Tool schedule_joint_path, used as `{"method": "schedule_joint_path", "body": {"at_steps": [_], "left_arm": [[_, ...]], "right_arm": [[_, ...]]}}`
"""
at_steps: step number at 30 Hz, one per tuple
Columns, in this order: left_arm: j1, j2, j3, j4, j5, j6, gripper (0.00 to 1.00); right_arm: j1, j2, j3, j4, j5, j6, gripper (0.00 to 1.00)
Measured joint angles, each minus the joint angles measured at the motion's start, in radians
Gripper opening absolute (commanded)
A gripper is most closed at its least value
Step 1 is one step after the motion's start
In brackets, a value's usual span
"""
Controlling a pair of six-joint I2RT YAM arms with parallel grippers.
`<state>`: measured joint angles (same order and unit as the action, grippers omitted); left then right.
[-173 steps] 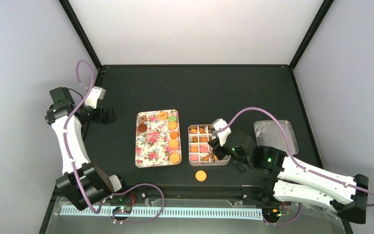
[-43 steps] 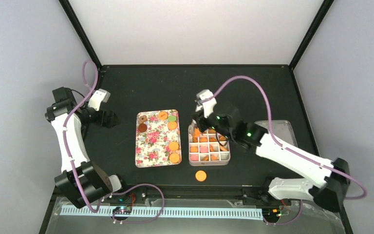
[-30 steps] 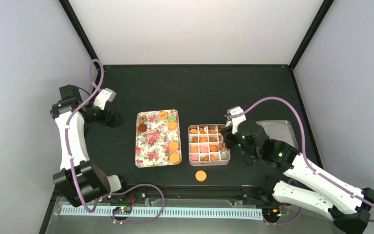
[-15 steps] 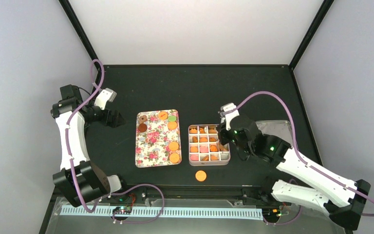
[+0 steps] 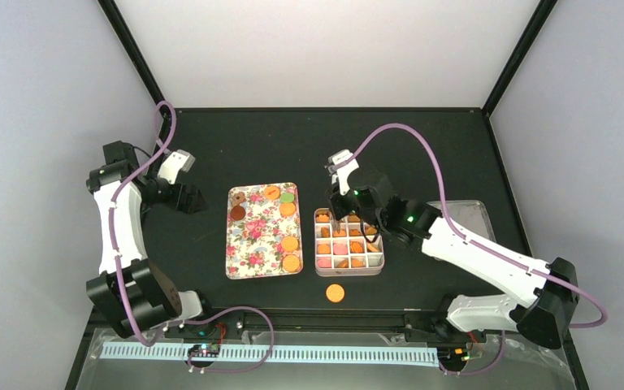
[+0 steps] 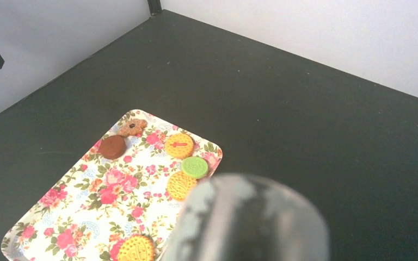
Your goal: Pack the cookies
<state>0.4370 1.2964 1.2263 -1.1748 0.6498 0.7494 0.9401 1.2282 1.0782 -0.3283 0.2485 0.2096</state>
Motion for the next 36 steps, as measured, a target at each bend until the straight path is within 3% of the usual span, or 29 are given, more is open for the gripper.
{"method": "schedule_joint_path", "body": {"at_steps": [9, 24, 30, 36], "left_arm": [[0.000, 0.050, 0.000, 0.006, 0.000, -0.001, 0.99], [0.000, 0.094, 0.000, 0.023, -0.004, -0.010, 0.99], [0.000, 0.101, 0.000, 0.023, -0.014, -0.009, 0.99], [0.000, 0.110, 0.000, 0.022, -0.023, -0.009, 0.99]], "right_arm": [[-0.015, 0.003, -0.002, 0.037, -0.023, -0.030, 0.16], [-0.062, 0.673, 0.537, 0.213, -0.200, -0.124, 0.29], [-0.071, 0.790, 0.579, 0.213, -0.229, -0.135, 0.32], [-0.071, 0.809, 0.580, 0.213, -0.230, -0.146, 0.33]]}}
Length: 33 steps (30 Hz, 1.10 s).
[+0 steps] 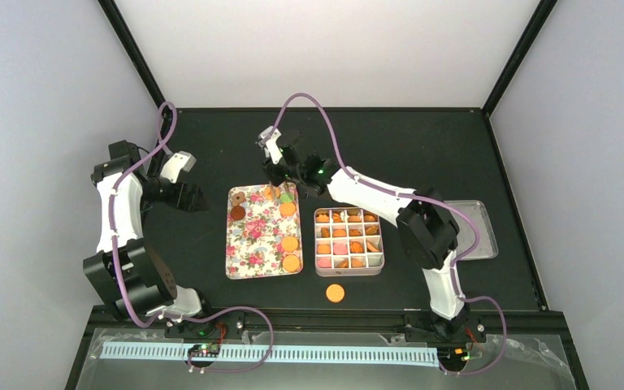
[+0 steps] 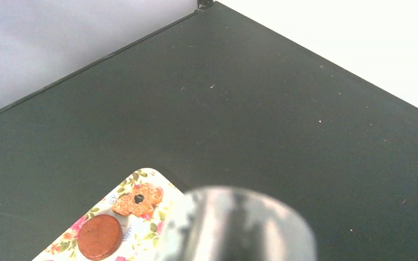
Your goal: Pack the cookies
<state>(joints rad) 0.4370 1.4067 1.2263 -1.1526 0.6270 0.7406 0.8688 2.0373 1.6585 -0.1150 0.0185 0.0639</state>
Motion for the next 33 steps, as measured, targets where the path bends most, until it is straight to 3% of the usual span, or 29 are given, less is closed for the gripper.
{"method": "schedule_joint_path", "body": {"at_steps": [12, 21, 33], "left_arm": [[0.000, 0.000, 0.003, -0.002, -0.009, 0.001, 0.99], [0.000, -0.006, 0.011, -0.003, -0.023, 0.001, 0.99], [0.000, -0.020, 0.016, -0.011, -0.023, 0.001, 0.99]], "right_arm": [[0.000, 0.018, -0.012, 0.016, 0.013, -0.049, 0.34], [-0.001, 0.024, -0.016, 0.053, 0.010, -0.052, 0.04], [-0.006, -0.024, -0.046, 0.069, 0.032, -0.057, 0.01]]}}
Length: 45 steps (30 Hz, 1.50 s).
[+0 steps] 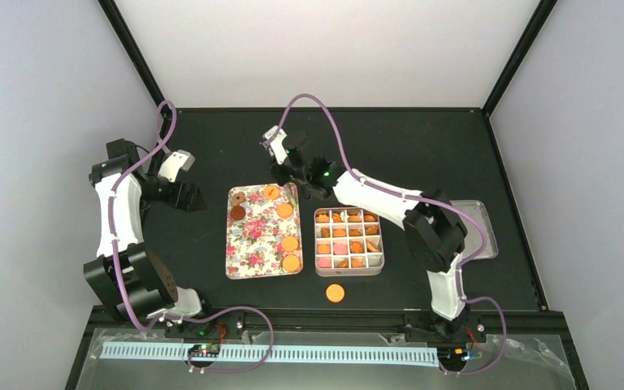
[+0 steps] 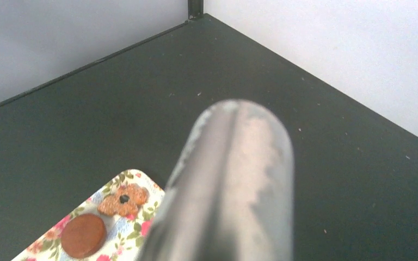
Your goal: Pack the cookies
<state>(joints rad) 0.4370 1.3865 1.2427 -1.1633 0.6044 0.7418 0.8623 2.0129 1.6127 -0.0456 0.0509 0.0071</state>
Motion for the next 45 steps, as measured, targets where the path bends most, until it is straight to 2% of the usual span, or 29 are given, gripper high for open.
{"method": "schedule_joint_path", "body": {"at_steps": [7, 15, 19, 25, 33, 45], "left_arm": [[0.000, 0.000, 0.000, 0.000, 0.002, 0.000, 0.99], [0.000, 0.000, 0.000, 0.000, 0.027, 0.013, 0.99], [0.000, 0.000, 0.001, -0.001, 0.046, 0.022, 0.99], [0.000, 0.000, 0.001, -0.005, 0.064, 0.032, 0.99], [-0.002, 0.001, 0.009, -0.018, 0.074, 0.035, 0.99], [-0.008, 0.001, 0.019, -0.021, 0.076, 0.043, 0.99]], "right_arm": [[-0.001, -0.197, -0.145, -0.023, -0.006, 0.007, 0.01], [-0.011, -0.595, -0.375, -0.101, 0.014, 0.058, 0.01], [-0.012, -0.825, -0.523, -0.209, 0.052, 0.108, 0.01], [-0.012, -1.049, -0.630, -0.430, 0.089, 0.170, 0.01], [-0.012, -1.142, -0.670, -0.613, 0.130, 0.232, 0.01], [-0.012, -1.097, -0.710, -0.565, 0.155, 0.251, 0.01]]}}
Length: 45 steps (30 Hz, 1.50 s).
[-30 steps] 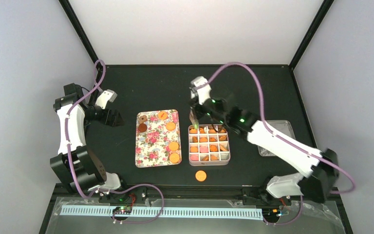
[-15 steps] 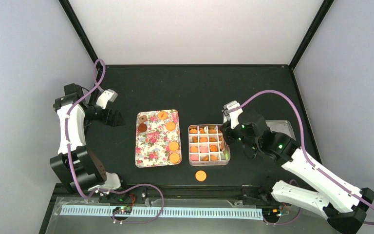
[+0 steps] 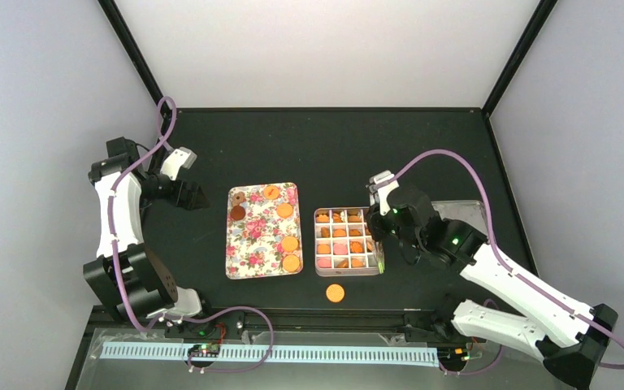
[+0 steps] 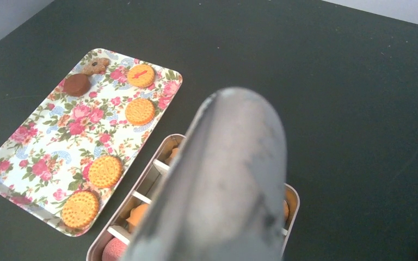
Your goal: Pack the cookies
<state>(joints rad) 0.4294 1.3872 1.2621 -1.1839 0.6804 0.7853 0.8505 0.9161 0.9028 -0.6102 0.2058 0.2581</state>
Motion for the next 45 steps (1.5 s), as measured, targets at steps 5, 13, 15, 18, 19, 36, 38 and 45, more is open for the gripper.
{"method": "schedule_joint_path", "body": {"at_steps": [5, 13, 15, 18, 19, 36, 38, 45], "left_arm": [[0.000, 0.000, 0.000, -0.004, 0.000, 0.000, 0.99], [0.000, 0.000, 0.000, -0.006, 0.000, 0.002, 0.99], [0.000, 0.000, 0.000, -0.007, 0.000, 0.004, 0.99], [0.000, 0.000, 0.000, -0.008, 0.000, 0.006, 0.99], [0.000, 0.000, 0.000, -0.008, 0.000, 0.006, 0.99], [0.000, 0.000, 0.000, -0.015, -0.001, 0.008, 0.99], [0.000, 0.000, 0.000, -0.016, -0.001, 0.008, 0.99], [0.000, 0.000, 0.000, -0.016, -0.001, 0.008, 0.99]], "right_arm": [[0.000, 0.017, -0.001, 0.014, 0.023, 0.018, 0.01], [-0.035, 0.026, 0.009, 0.015, 0.019, 0.042, 0.01], [-0.059, 0.026, 0.022, 0.014, 0.014, 0.052, 0.01], [-0.080, 0.026, 0.027, 0.016, -0.001, 0.065, 0.01], [-0.086, 0.027, 0.027, 0.016, -0.005, 0.069, 0.01], [-0.100, 0.009, -0.046, 0.069, 0.074, 0.193, 0.01], [-0.100, 0.008, -0.046, 0.068, 0.084, 0.199, 0.01], [-0.100, 0.005, -0.048, 0.060, 0.133, 0.237, 0.01]]}}
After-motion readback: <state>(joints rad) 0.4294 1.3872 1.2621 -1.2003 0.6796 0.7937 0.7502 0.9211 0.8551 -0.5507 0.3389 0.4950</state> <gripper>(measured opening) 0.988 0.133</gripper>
